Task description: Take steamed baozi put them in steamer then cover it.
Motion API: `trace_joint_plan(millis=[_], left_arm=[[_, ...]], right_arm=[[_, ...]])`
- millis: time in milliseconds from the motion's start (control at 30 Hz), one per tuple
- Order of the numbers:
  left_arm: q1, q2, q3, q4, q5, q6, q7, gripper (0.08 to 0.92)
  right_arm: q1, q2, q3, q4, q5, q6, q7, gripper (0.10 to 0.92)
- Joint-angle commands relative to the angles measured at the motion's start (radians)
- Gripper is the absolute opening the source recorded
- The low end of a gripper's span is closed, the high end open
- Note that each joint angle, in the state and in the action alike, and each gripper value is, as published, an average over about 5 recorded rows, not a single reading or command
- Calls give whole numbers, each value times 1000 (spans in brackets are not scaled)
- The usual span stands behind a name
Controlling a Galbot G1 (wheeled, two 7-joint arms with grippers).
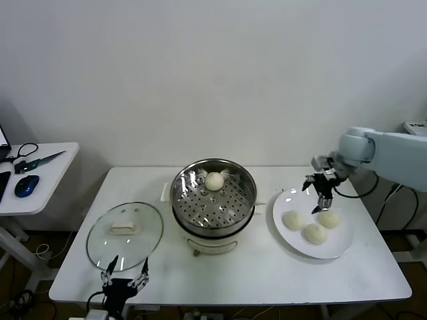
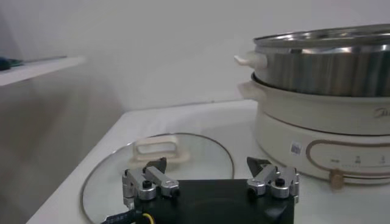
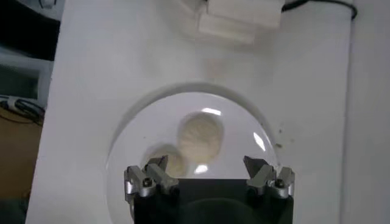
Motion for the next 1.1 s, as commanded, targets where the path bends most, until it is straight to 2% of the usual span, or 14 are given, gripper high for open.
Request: trace_joint_plan(millis=[33,233,633,733,933,1100], left_arm=[[2,-4,0,8,6,-6,-1,823],[9,-10,-3,8,10,-12,-3,823],[10,-11,-9,6,9,-13,-3,823],[10,-10,-9,6,9,-13,-3,823],[10,-12,-8,5,10,-13,-3,823],[11,-15,-7,0,15,-12,-3,823]], right_arm=[[-229,17,163,-64,-80,-81,31,823],[-306,74,217,-134,-142,-88,51,823],[-380,116,286,-219,-176,-100,90,817],[-380,119,298,-230,-173,-100,89,778],[-367,115,308,-217,-154,-93,74,636],[-294,92,287,-166,-107,-76,41,615]])
